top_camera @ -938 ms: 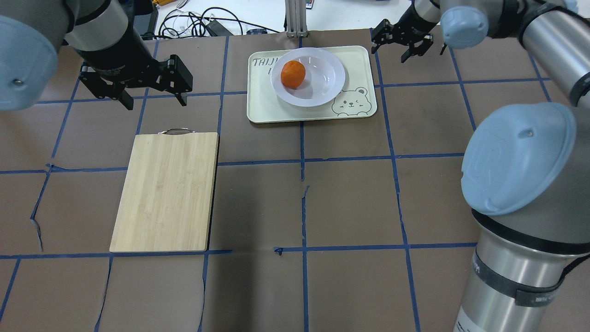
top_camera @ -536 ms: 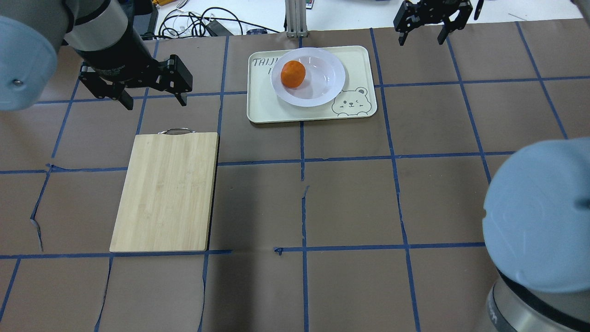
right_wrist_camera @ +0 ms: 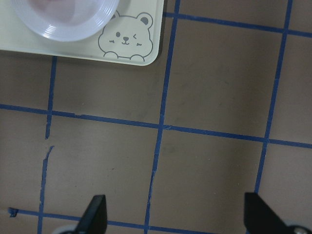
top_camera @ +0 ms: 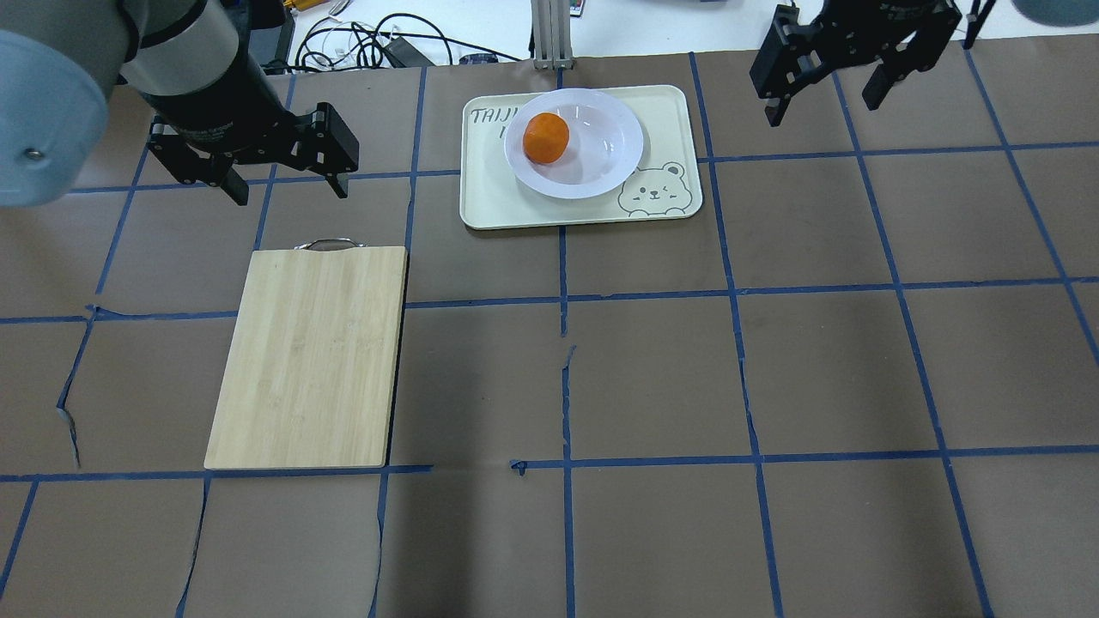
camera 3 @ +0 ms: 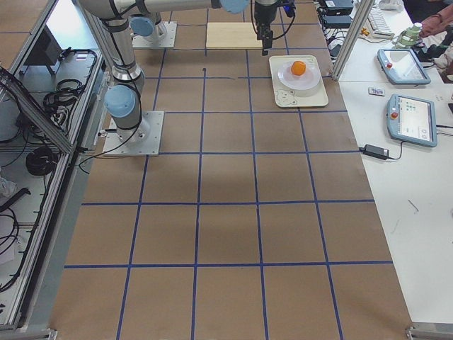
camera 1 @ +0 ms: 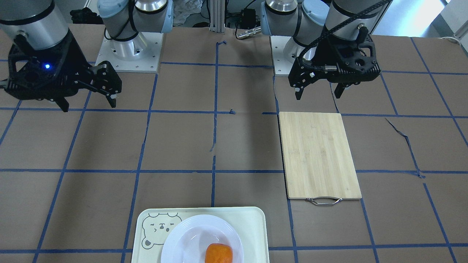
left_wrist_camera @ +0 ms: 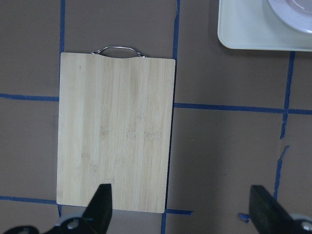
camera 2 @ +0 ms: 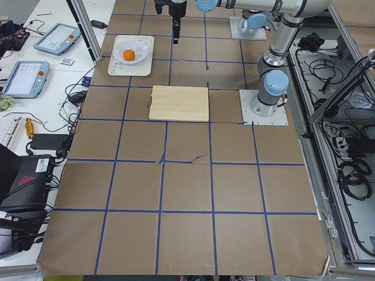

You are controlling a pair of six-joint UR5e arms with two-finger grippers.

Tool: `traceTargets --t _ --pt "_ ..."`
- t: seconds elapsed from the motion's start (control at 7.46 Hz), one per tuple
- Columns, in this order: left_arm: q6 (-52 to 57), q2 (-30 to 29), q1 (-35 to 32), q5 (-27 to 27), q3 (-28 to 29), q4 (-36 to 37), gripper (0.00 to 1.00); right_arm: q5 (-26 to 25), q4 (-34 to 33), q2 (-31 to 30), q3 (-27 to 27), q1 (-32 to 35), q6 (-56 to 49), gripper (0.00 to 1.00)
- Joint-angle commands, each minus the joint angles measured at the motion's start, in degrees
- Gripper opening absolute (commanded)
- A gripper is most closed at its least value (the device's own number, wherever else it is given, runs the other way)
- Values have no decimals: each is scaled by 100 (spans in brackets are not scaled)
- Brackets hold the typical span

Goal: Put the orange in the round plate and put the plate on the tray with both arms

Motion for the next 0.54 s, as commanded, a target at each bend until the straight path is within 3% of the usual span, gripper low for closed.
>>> traceTargets --t 0.0,0.4 --pt "0 0 0 6 -6 0 100 42 -690 -156 514 42 7 100" --pt "9 0 0 -12 -6 0 100 -28 -871 -93 497 -54 6 100"
